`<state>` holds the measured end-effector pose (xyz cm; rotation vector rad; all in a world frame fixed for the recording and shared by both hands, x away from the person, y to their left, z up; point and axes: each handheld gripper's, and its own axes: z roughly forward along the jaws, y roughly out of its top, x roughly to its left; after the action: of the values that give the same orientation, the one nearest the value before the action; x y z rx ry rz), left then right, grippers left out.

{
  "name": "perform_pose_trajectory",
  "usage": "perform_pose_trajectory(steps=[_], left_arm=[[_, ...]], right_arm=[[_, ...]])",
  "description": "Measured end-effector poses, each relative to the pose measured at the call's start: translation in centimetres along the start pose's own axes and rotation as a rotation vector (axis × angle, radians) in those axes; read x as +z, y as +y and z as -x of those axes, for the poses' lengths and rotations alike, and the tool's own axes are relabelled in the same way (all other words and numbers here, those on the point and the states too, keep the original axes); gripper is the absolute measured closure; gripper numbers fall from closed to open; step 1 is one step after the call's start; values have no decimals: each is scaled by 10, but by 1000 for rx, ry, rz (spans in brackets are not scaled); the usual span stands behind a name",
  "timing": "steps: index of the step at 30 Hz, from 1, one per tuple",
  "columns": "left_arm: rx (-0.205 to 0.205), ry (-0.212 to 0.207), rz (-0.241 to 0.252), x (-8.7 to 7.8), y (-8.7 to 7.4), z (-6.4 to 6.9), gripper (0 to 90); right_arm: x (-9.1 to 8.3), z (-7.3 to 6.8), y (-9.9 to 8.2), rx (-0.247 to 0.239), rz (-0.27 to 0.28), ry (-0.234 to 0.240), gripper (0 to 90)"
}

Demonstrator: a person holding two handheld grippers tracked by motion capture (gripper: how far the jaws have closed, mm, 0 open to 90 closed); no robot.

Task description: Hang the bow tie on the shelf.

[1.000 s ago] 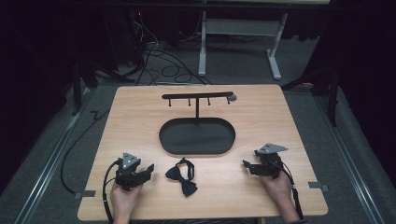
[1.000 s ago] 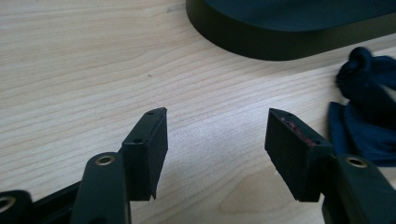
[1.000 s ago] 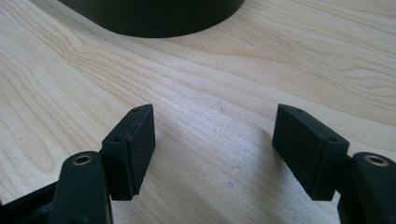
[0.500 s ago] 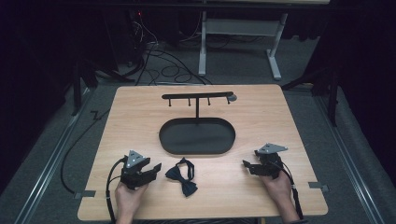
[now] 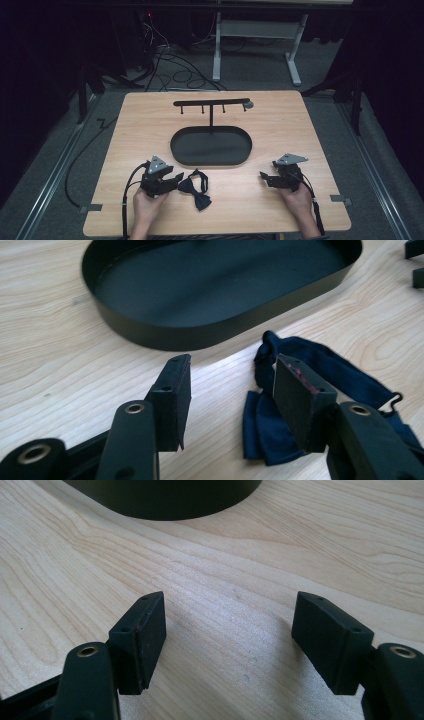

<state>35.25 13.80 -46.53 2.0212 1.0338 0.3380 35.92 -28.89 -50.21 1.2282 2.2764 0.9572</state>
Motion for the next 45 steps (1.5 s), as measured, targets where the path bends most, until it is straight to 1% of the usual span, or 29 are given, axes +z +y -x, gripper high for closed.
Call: perform_pose_trajectory(steps=[2,4,5,6,8,10,13,15,16,18,19,20,21,23,25,26,28,29,30,31,32,33,36,39,41,43,44,45], left_arm=[[3,-17,-5,4,3,3,499],[5,-24,-7,6,4,5,501],[20,-32,-21,11,7,8,514],[25,-37,-25,13,8,9,522],[26,-53,-37,19,9,11,536],[29,-56,-49,24,10,12,551],[31,-55,-61,28,9,12,580],[43,-38,-72,31,9,13,598],[42,-32,-78,33,9,14,598],[45,-32,-79,35,8,14,621],[44,-31,-82,37,8,14,646],[46,-30,-87,38,8,14,646],[48,-27,-89,39,8,14,671],[50,-40,-101,42,7,14,703],[49,-41,-100,44,7,15,732],[59,-41,-105,45,6,15,747],[60,-46,-105,46,6,14,786],[64,-44,-115,48,6,14,810],[64,-44,-115,48,6,14,833],[67,-46,-121,48,5,14,833],[72,-47,-121,48,5,14,864],[72,-47,-121,48,5,14,876],[79,-52,-117,46,6,14,884],[79,-50,-96,41,7,14,885],[77,-49,-90,39,7,14,886],[82,-29,-76,32,8,14,886],[82,-29,-76,32,8,14,886],[83,-26,-68,27,8,14,886]], right_arm=[[0,0,0,0,0,0,312],[0,0,0,-1,0,0,312],[0,0,0,0,0,0,312],[0,0,0,0,0,0,312],[0,0,0,0,0,0,312],[0,0,0,-1,-1,1,312],[0,0,0,2,-1,1,312],[0,0,0,1,1,0,312],[0,0,0,1,1,0,312],[0,0,0,2,0,0,312],[0,0,0,0,0,0,312],[0,0,0,0,0,0,312],[0,0,0,1,0,1,312],[0,0,0,2,0,0,312],[0,0,0,2,0,1,312],[0,0,0,1,0,0,312],[0,0,0,2,1,1,312],[0,0,0,3,-1,0,312],[0,0,0,3,-1,0,312],[0,0,0,2,1,0,312],[0,0,0,2,1,0,312],[0,0,0,2,1,1,312],[0,0,0,1,0,1,312],[0,0,0,2,0,1,312],[0,0,0,2,0,1,312],[0,0,0,-1,-1,1,312],[0,0,0,-1,-1,1,312],[0,0,0,0,0,0,312]])
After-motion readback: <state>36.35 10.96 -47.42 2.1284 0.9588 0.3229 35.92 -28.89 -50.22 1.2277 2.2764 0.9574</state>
